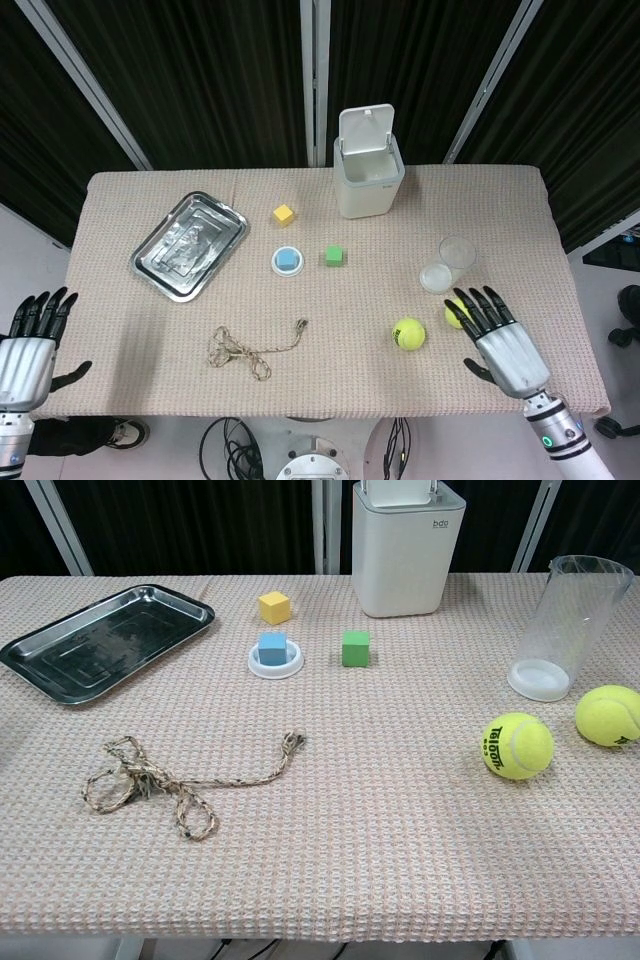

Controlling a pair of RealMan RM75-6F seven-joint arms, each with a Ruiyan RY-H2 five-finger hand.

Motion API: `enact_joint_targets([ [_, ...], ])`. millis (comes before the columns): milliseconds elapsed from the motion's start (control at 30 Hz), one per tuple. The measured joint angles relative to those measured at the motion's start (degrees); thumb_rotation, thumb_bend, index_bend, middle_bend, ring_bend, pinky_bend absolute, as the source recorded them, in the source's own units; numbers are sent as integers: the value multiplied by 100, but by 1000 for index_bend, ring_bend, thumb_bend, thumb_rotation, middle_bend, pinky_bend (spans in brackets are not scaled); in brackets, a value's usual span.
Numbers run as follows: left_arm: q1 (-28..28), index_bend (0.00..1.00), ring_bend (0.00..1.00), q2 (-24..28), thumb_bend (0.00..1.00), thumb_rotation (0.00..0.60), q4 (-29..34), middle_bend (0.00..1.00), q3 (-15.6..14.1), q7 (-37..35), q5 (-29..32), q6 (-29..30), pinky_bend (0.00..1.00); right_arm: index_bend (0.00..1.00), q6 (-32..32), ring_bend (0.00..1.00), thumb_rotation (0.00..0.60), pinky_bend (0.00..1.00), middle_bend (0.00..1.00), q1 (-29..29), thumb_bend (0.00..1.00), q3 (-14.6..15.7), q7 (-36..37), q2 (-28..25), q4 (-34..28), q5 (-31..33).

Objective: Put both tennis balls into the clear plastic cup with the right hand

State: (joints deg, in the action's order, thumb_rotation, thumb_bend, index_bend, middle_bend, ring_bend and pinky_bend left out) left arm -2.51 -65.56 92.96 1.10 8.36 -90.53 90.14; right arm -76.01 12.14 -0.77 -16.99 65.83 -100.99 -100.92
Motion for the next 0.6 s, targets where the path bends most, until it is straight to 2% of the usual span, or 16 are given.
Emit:
enact_joint_targets([
  [267, 34, 43, 0, 7, 58, 600, -39, 0, -30, -67, -60, 62, 20, 0, 1520, 0, 600, 0, 0, 796, 91, -104, -335, 620, 71, 634],
  [600, 52, 48, 0, -2, 59, 600, -172, 0, -43, -298, -53, 61, 20, 0, 2105, 0, 600, 12, 1, 1135, 127, -177, -1032, 1125, 377, 1567],
])
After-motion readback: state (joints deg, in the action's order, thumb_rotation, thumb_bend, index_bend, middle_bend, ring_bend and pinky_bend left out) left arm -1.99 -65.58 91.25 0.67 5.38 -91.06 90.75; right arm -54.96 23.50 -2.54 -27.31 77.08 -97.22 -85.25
